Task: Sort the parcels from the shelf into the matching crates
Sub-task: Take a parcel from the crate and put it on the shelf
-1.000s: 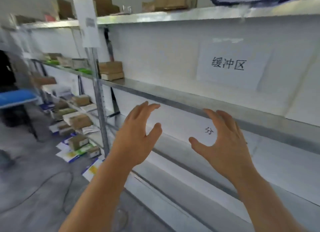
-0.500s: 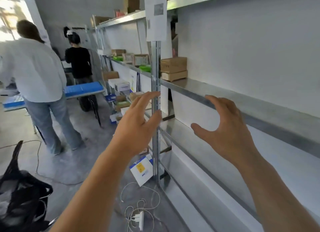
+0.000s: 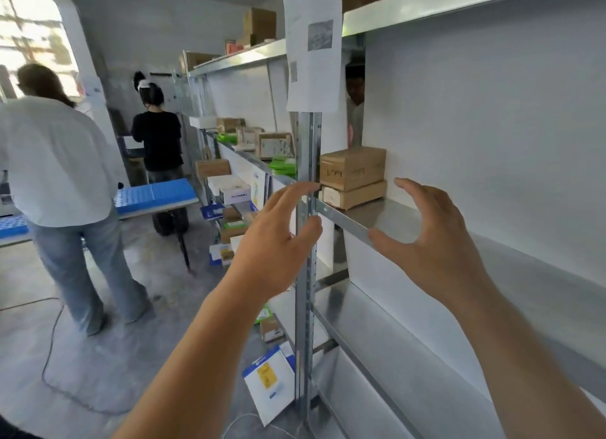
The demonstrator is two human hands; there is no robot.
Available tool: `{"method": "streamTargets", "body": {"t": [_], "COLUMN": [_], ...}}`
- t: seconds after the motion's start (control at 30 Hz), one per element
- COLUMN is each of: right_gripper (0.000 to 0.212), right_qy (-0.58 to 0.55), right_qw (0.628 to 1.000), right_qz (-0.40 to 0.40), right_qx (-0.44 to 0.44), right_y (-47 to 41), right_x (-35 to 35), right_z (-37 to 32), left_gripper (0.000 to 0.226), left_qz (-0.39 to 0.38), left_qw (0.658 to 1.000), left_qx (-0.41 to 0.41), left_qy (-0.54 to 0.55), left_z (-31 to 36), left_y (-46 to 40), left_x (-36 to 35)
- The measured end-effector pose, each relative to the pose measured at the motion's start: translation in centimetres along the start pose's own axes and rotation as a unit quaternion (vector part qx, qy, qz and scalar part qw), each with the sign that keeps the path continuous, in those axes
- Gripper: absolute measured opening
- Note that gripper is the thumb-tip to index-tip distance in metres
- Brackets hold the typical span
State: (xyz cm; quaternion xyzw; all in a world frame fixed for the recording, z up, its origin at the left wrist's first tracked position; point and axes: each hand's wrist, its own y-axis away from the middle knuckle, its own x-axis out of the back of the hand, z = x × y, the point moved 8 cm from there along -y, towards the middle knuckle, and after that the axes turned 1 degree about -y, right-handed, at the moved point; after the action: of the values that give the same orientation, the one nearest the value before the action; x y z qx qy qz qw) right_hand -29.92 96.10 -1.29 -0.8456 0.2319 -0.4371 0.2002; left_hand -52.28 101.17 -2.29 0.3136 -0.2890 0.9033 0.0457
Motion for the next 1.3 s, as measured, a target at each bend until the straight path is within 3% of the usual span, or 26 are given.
{"method": "streamTargets", "body": {"t": [0.3,0.63,0.83,0.97,1.17,1.2,1.3], "right_gripper": [0.083,0.077,0.048,0.026,0.006,0.007,0.036], "right_qy": [0.042,0.064,-0.013,-0.170,-0.223,-0.232,-0.248], "right_qw": [0.996,0.981,0.974,0.942,0.901,0.896,0.889], "right_qz": [0.038,0.065,0.044,0.128,0.196,0.211,0.247], "right_qx": [-0.068,-0.169,-0.223,-0.261,-0.315,-0.315,-0.296], "right_y": [-10.5,-18.5,-20.4,-20.1,-18.1,-17.6,-15.3], "right_x": [-10.0,-14.3,-15.2,-14.4,-13.0,-12.7,-11.1], "right_z": [1.9,3.3,5.9,6.1,7.2,7.2,6.6], "left_gripper": [0.050,0.056,0.055,0.056,0.065,0.065,0.077], "left_qz": [-0.100,-0.180,-0.157,-0.176,-0.234,-0.239,-0.262], "left_qw": [0.990,0.974,0.983,0.984,0.968,0.966,0.957], "left_qx": [-0.084,-0.133,-0.086,-0.016,0.006,-0.002,-0.021], "left_qy": [0.044,-0.028,-0.038,0.025,0.086,0.095,0.124], "left_z": [-8.8,-8.7,-8.2,-7.1,-6.5,-6.2,-5.3], "left_y": [-14.8,-27.3,-29.5,-29.9,-29.2,-28.8,-27.1], "left_x": [-4.0,-9.6,-11.8,-12.3,-13.0,-12.9,-13.0]}}
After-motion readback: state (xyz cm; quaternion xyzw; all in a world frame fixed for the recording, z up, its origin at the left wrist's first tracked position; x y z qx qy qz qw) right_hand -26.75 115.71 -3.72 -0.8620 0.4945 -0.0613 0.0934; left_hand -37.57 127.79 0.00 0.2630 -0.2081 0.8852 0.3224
